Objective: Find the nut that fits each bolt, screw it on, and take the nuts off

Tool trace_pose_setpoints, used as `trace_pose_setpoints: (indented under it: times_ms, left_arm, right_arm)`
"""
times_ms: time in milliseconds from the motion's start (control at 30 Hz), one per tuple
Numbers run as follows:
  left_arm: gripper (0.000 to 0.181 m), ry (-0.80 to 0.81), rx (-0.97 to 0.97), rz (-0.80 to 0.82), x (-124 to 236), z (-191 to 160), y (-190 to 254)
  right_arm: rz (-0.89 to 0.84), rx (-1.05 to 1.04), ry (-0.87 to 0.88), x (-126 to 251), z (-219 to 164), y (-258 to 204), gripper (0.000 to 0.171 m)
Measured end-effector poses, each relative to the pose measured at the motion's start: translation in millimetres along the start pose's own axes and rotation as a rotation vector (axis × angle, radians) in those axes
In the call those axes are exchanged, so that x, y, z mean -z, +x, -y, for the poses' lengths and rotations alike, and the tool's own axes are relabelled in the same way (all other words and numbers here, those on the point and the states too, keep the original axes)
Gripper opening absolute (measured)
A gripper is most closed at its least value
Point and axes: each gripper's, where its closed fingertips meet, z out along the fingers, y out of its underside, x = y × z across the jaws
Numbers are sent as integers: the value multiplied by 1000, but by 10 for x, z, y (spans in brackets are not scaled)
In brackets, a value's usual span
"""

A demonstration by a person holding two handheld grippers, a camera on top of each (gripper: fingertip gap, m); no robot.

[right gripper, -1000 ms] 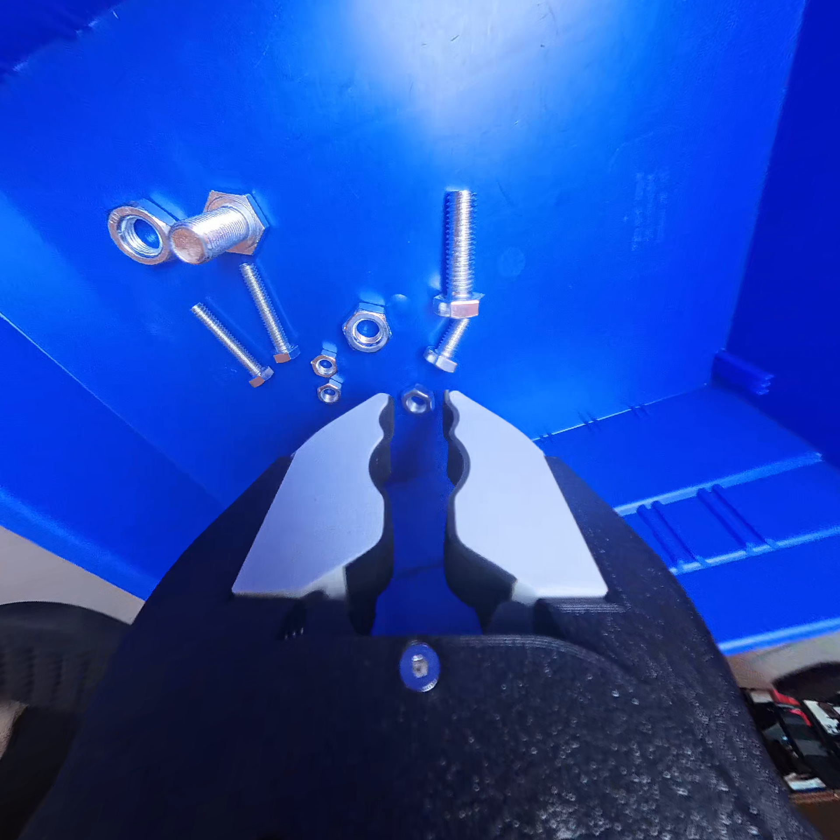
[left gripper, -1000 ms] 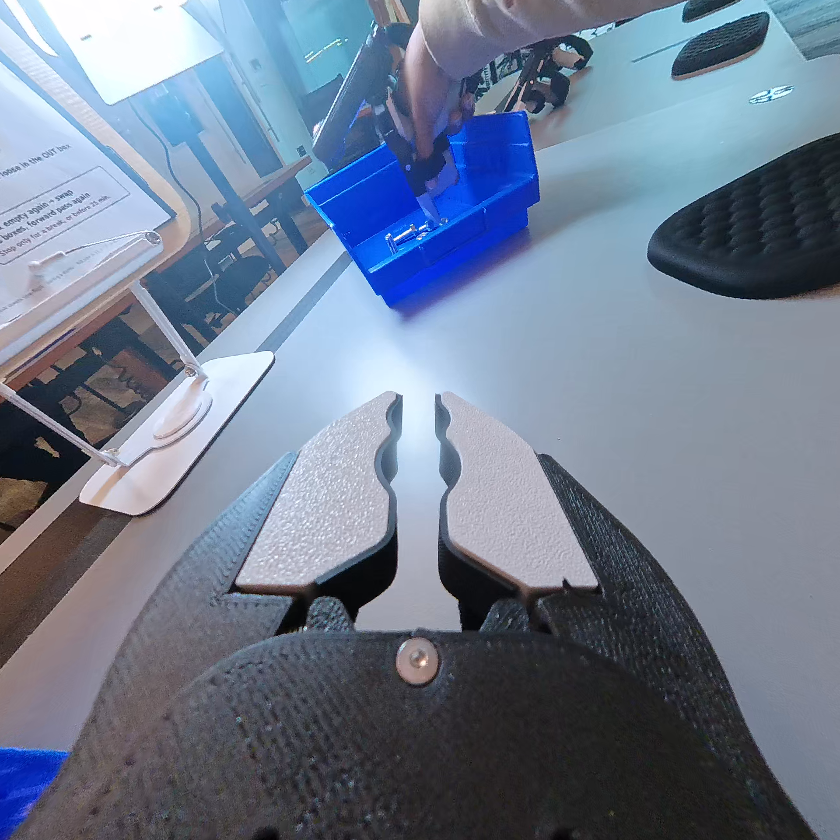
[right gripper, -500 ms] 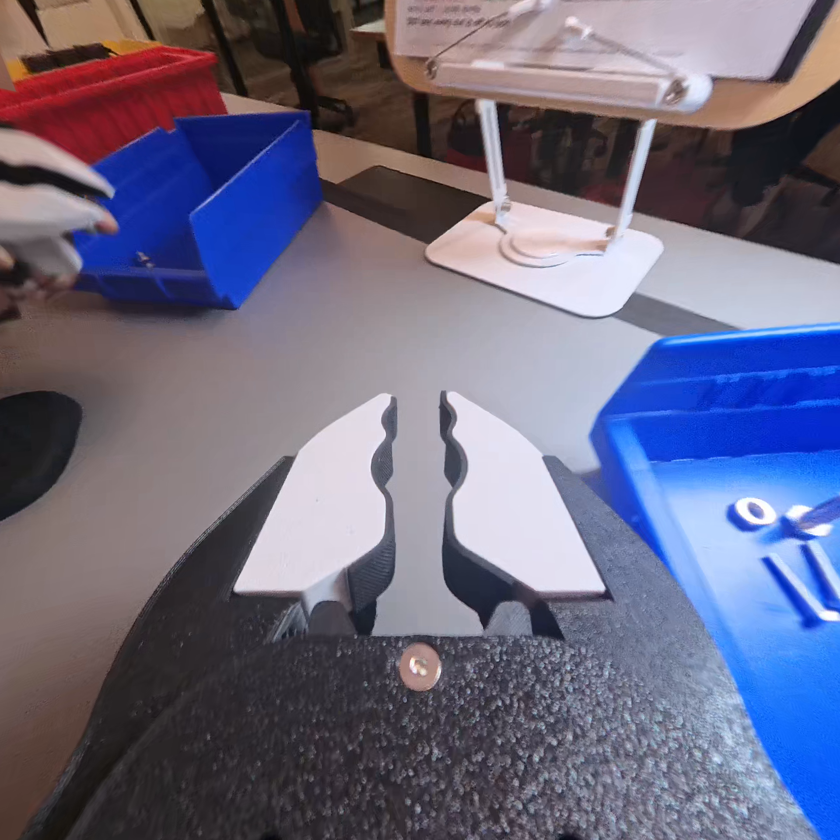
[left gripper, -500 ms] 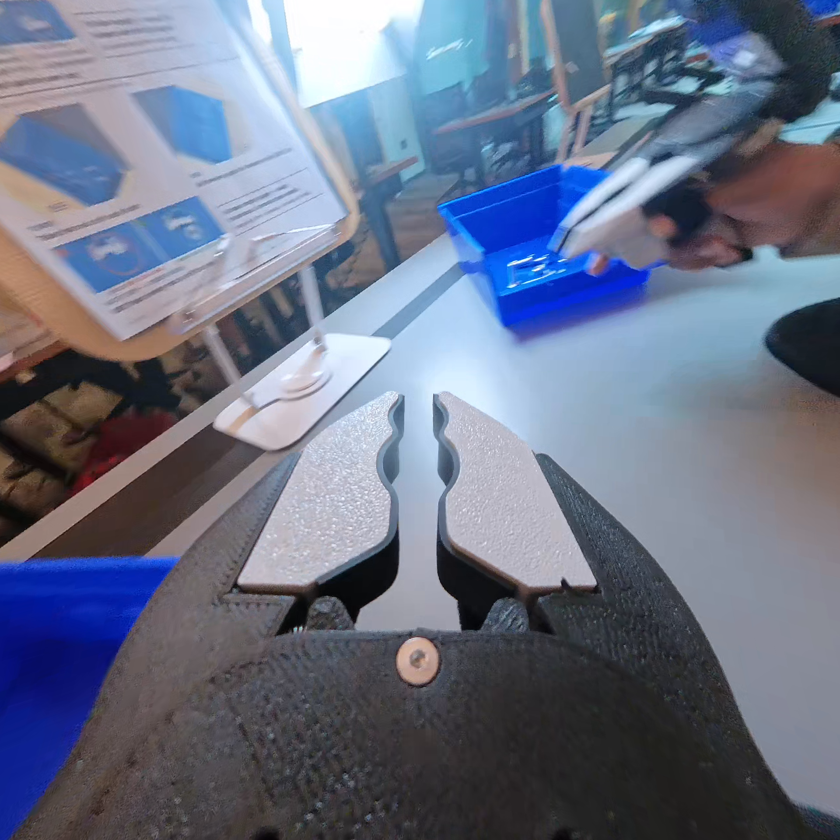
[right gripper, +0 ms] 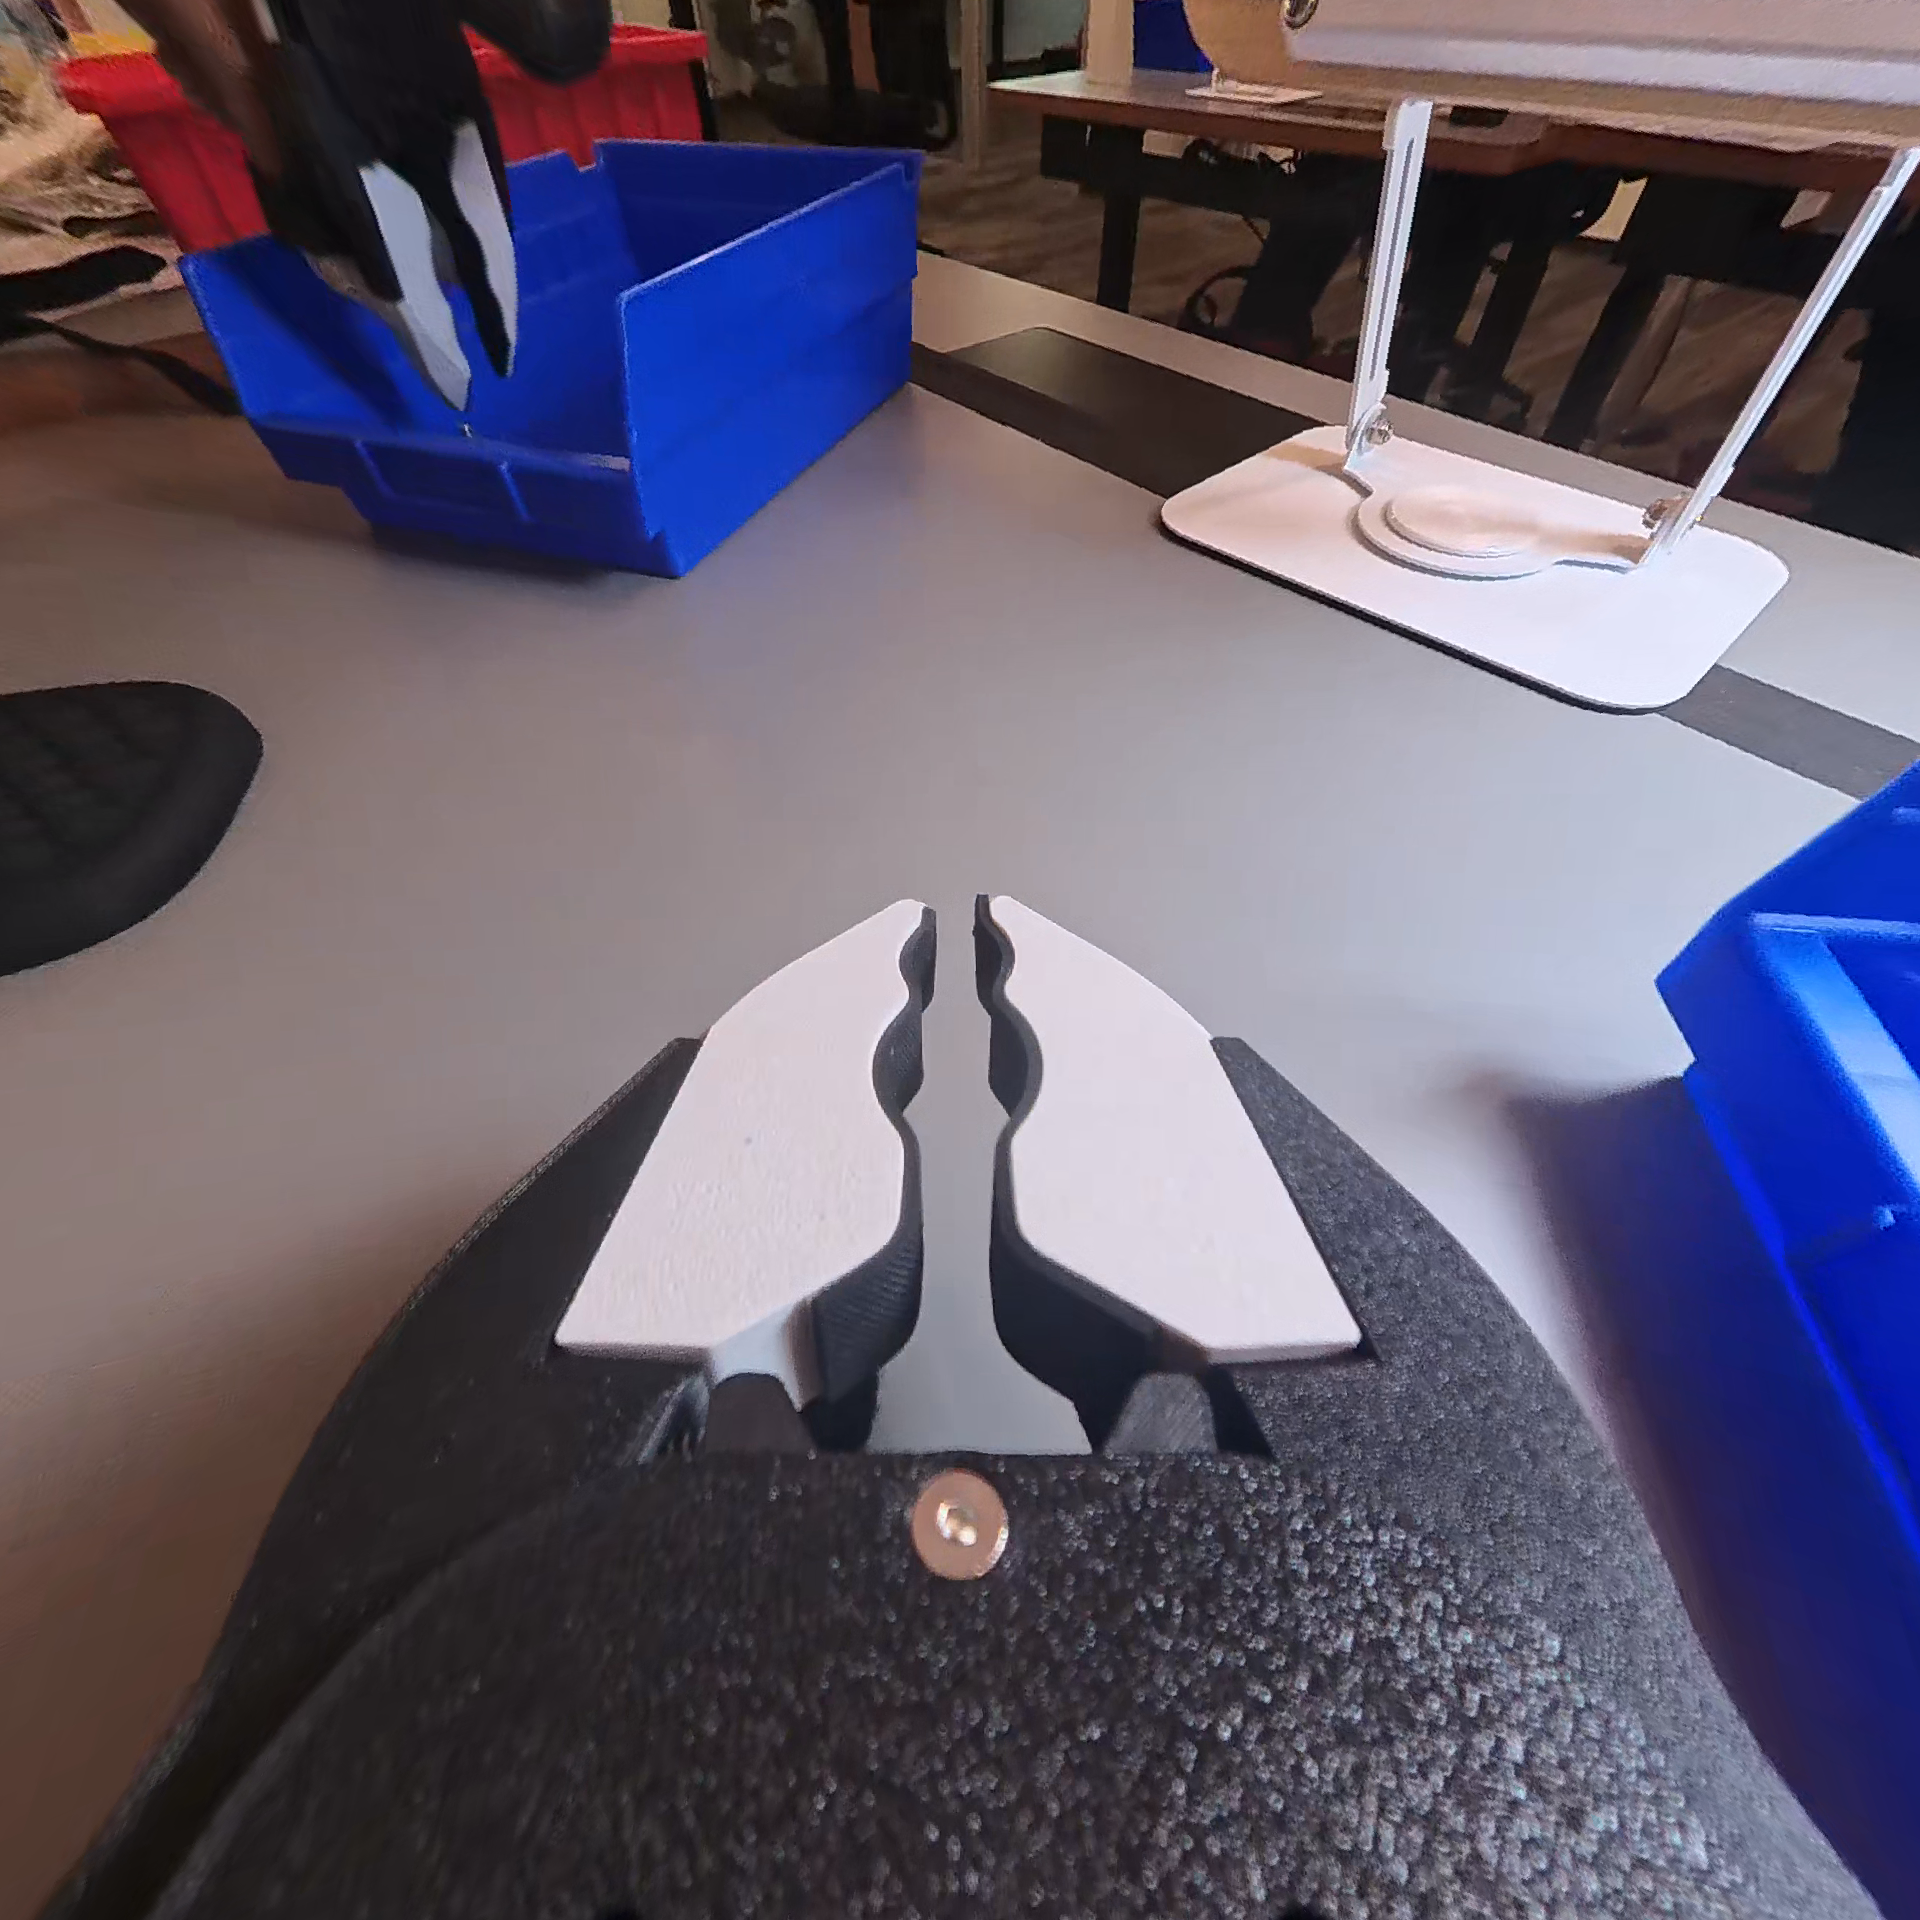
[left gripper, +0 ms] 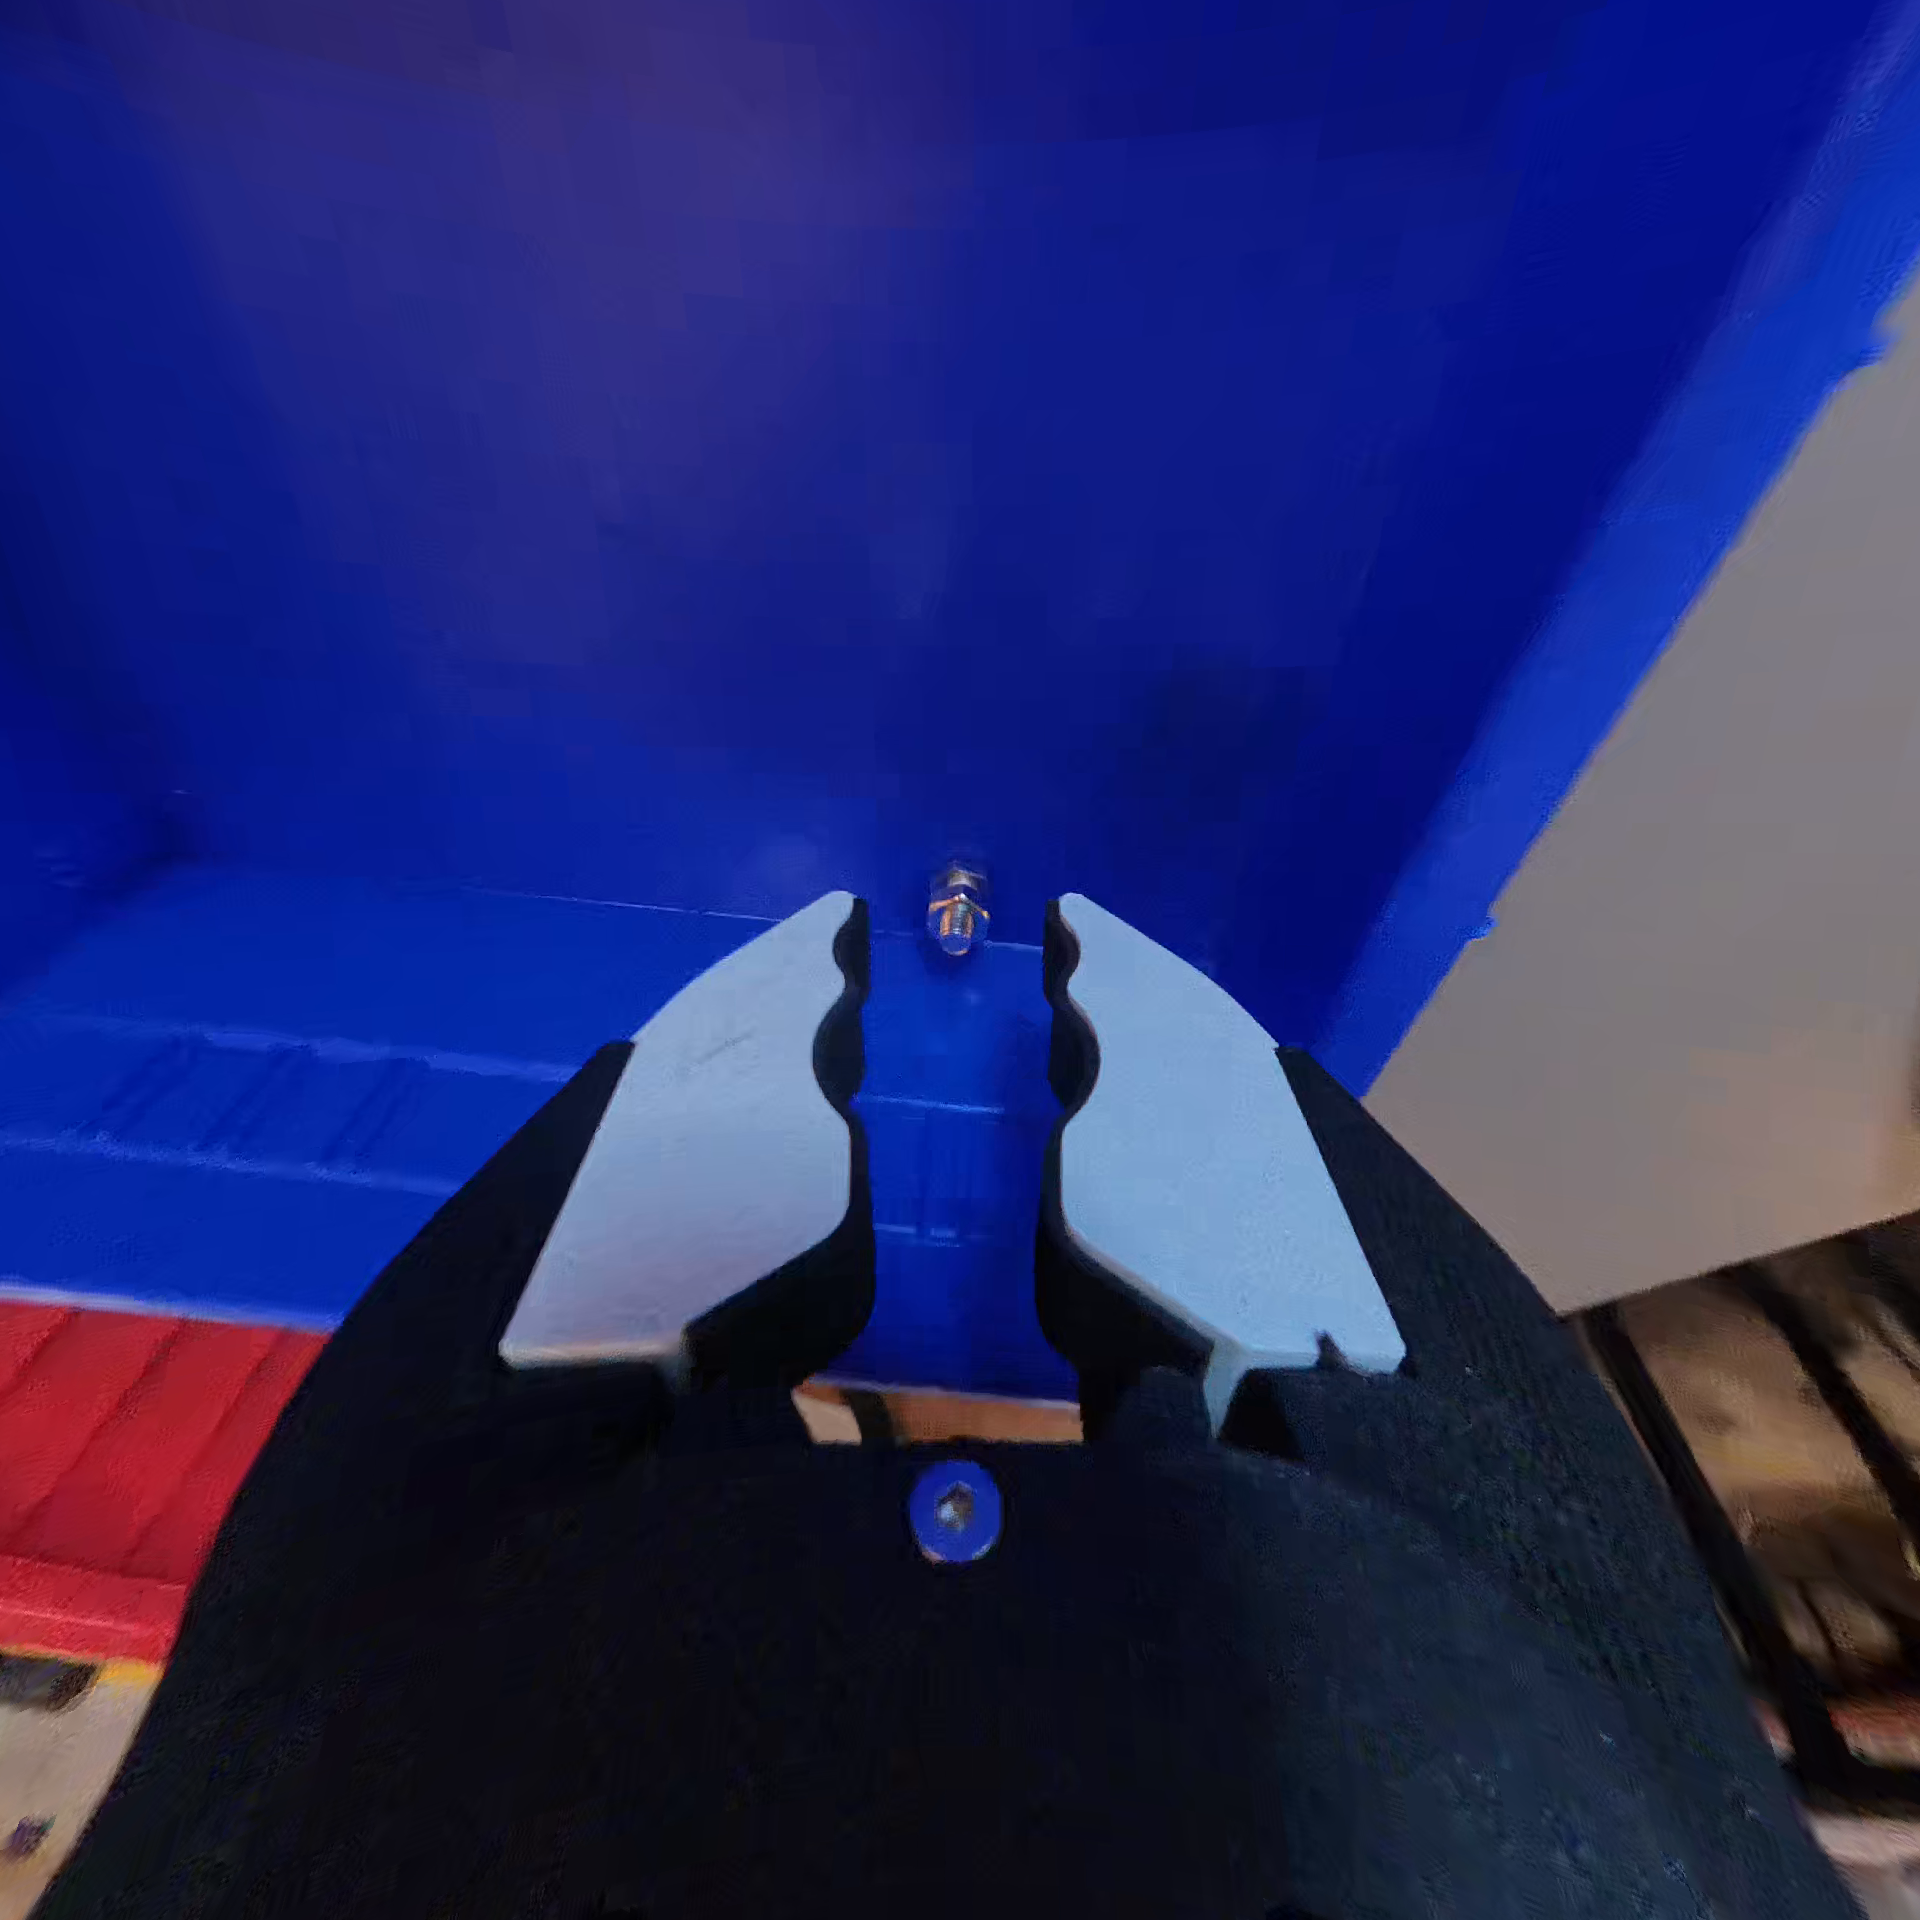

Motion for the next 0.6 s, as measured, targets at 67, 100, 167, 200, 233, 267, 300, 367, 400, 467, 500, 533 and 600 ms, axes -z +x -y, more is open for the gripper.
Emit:
trace_pose_setpoints:
  times_ms: [67, 100, 167, 200, 233, 267, 300, 367, 400, 467, 500, 533, 600]
  left_arm:
    - [33, -134, -40, -11, -158, -125, 2]
    - [32, -179, -58, -12, -208, -163, 0]
    - [31, -219, -70, -23, -288, -175, 3]
    - [29, -234, -75, -18, -321, -178, -12]
    - [25, -249, -88, -1, -341, -178, -45]
    - [16, -256, -101, 1, -347, -173, -51]
    - [16, -265, -114, 1, -345, -175, -50]
    - [16, -260, -137, 9, -296, -164, -46]
    - [16, -241, -140, 9, -241, -138, -35]
    - [16, -152, -142, 14, -60, -16, 8]
    - [16, -85, -145, 6, 62, 82, 74]
    - [15, -5, -156, -9, 203, 202, 173]
    - [15, 168, -202, -47, 512, 484, 457]
  right_arm:
    - [0, -5, -1, 7, -14, 8, 7]
    - [2, -10, -4, 6, -22, 11, 7]
    - [6, -18, -7, 5, -31, 12, 7]
    - [7, -18, -6, 6, -31, 11, 7]
    - [7, -18, -5, 9, -30, 11, 7]
    - [7, -16, -5, 10, -29, 11, 7]
    - [7, -16, -5, 11, -29, 9, 7]
    - [7, -15, -4, 13, -30, 6, 7]
    - [8, -14, 0, 16, -25, 2, 6]
    - [16, -3, 19, 24, 10, -25, 6]
    - [22, 13, 33, 26, 36, -51, 6]
    - [27, 35, 44, 25, 61, -84, 6]
    - [39, 94, 65, 2, 107, -188, 7]
